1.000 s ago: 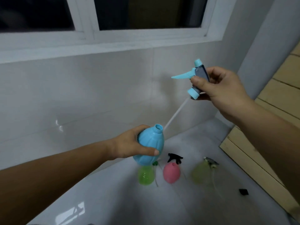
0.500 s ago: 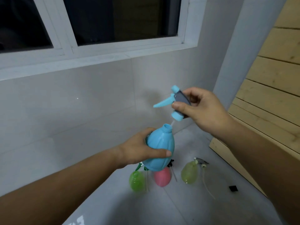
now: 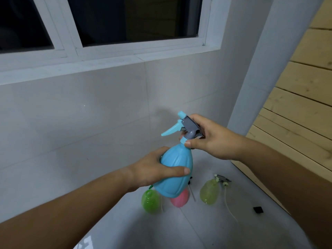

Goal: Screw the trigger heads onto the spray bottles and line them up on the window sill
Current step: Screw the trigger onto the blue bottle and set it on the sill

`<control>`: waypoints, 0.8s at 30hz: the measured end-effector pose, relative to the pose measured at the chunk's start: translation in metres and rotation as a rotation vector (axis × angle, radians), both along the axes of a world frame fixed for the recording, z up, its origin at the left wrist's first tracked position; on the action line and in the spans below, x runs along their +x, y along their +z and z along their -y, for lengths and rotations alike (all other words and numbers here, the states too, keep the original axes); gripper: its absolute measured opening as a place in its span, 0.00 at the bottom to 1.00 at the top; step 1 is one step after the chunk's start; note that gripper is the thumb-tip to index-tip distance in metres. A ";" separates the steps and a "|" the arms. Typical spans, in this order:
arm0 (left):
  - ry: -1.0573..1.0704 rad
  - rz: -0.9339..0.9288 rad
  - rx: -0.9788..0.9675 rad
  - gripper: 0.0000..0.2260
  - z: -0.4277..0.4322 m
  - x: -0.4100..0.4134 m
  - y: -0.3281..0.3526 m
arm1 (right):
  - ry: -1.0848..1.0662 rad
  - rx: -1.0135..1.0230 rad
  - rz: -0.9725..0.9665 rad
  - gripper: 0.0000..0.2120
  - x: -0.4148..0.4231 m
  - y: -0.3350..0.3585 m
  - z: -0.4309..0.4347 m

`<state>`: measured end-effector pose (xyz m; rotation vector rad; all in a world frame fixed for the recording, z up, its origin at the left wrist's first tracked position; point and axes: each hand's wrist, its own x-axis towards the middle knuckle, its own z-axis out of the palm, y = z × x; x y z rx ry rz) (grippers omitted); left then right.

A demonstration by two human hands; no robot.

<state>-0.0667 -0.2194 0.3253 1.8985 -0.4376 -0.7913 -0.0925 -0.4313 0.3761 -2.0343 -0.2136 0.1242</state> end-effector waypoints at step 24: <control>0.024 -0.240 -0.030 0.32 -0.010 -0.005 0.000 | -0.077 0.266 -0.088 0.14 0.007 -0.015 -0.012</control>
